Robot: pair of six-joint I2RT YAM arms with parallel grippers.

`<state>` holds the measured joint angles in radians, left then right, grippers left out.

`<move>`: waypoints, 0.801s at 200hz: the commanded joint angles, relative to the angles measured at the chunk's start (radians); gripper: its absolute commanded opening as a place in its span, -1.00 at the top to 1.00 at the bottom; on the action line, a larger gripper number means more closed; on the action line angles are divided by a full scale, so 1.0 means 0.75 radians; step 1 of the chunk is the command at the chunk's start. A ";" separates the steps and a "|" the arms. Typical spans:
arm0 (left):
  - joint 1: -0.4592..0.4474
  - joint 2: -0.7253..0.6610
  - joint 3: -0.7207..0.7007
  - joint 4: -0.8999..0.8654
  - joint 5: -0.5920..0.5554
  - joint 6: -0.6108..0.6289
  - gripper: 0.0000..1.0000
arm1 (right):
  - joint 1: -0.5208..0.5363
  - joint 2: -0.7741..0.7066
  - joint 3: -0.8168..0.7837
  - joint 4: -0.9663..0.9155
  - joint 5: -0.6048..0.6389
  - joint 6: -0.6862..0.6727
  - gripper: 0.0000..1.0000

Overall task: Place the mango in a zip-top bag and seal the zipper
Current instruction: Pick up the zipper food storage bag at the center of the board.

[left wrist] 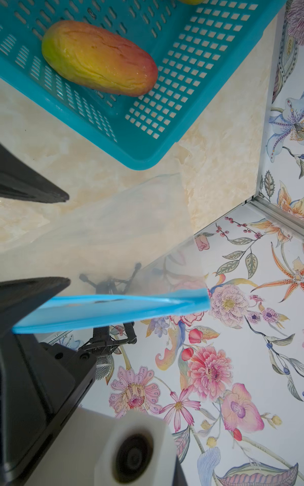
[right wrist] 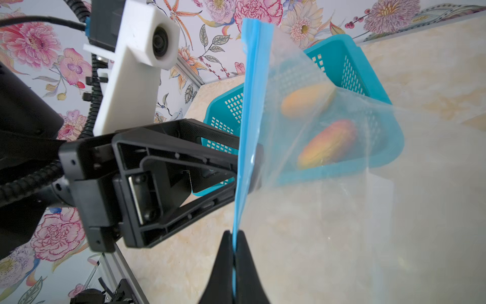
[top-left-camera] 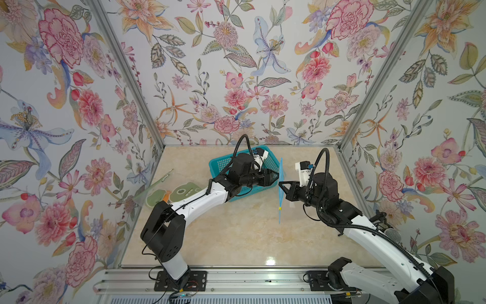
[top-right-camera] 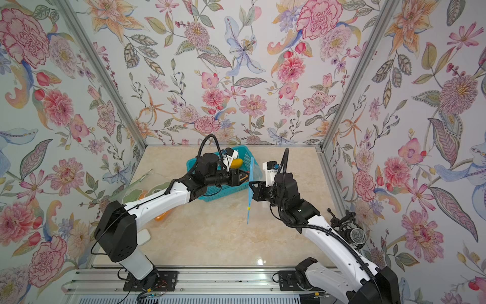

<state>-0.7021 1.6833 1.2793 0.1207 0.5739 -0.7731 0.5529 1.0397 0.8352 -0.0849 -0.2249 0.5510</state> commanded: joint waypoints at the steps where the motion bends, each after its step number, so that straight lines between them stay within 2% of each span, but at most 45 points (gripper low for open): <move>1: -0.018 -0.005 0.056 0.009 0.053 0.020 0.10 | 0.013 -0.006 -0.015 0.038 -0.002 0.013 1.00; 36: -0.011 -0.053 0.042 -0.053 0.021 0.040 0.10 | 0.011 -0.009 -0.028 0.038 0.025 0.011 1.00; 53: 0.000 -0.085 0.027 -0.113 -0.039 0.046 0.17 | 0.011 -0.010 -0.026 0.037 0.033 0.010 1.00; 80: 0.035 -0.182 -0.036 -0.121 -0.120 0.021 0.17 | 0.011 -0.006 -0.023 0.041 0.030 0.009 1.00; 101: 0.032 -0.214 -0.032 -0.079 -0.071 0.033 0.10 | 0.013 0.001 -0.021 0.045 0.025 0.009 1.00; 160: 0.002 -0.106 0.039 -0.102 0.034 0.065 0.08 | 0.015 0.002 -0.013 0.055 0.024 0.008 1.00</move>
<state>-0.6888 1.5555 1.2701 0.0456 0.5529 -0.7475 0.5560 1.0397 0.8242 -0.0761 -0.2169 0.5510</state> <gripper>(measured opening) 0.458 0.047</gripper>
